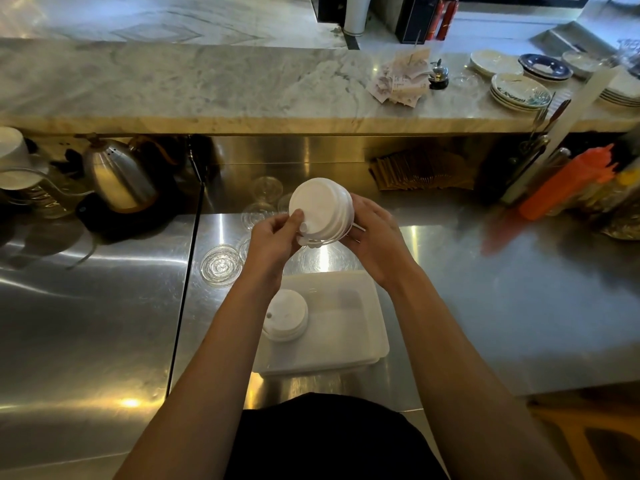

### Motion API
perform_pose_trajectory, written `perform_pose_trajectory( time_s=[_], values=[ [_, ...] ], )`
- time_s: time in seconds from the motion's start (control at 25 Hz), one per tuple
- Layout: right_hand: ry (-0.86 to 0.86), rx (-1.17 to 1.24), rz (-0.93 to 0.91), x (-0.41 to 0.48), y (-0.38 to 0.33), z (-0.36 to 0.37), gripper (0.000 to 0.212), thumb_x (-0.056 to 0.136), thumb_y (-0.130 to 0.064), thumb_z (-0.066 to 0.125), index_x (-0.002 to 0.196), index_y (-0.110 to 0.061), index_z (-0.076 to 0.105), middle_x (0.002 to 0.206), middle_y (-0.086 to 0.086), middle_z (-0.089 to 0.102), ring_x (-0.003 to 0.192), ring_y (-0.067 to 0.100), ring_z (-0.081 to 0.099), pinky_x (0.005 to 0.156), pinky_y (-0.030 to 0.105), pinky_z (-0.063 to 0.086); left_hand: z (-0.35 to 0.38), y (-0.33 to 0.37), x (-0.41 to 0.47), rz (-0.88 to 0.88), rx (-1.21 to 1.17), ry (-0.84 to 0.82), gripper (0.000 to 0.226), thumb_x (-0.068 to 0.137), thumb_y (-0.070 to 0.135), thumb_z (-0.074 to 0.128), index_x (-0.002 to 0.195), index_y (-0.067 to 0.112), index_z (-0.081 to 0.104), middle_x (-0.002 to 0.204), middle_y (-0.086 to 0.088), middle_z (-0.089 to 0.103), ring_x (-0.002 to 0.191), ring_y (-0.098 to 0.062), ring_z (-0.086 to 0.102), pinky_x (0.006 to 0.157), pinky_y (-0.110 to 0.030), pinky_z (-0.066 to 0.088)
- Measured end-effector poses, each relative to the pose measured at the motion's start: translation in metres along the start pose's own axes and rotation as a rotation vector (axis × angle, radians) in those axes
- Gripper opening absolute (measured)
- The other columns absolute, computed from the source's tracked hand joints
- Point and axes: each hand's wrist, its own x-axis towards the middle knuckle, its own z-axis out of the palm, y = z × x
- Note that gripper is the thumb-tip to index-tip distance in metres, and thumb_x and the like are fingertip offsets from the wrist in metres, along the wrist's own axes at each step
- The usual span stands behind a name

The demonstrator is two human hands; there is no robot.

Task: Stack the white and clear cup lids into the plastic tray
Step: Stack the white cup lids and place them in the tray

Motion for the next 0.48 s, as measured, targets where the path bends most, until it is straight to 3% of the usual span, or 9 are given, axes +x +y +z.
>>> perform_pose_trajectory(
  time_s=[0.24,0.48],
  values=[
    [0.004,-0.138,-0.075,-0.004,-0.004,0.009,0.045,0.087,-0.023,0.071,0.128,-0.011,0.057,0.118,0.006,0.066,0.106,0.022,0.067,0.086,0.032,0.059,0.001,-0.003,0.003,0.026,0.035,0.025,0.027,0.093,0.029,0.065,0.112,0.01,0.063,0.104,-0.002,0.069,0.103,-0.021,0.068,0.081,-0.022,0.058],
    [0.057,-0.214,-0.07,-0.003,0.003,0.007,0.033,0.093,-0.021,0.064,0.124,-0.01,0.061,0.114,0.005,0.065,0.104,0.024,0.065,0.079,0.025,0.059,-0.003,-0.013,0.005,-0.019,0.077,0.004,0.042,0.085,0.032,0.074,0.117,0.012,0.058,0.113,-0.006,0.067,0.101,-0.02,0.069,0.085,-0.028,0.059]
  ],
)
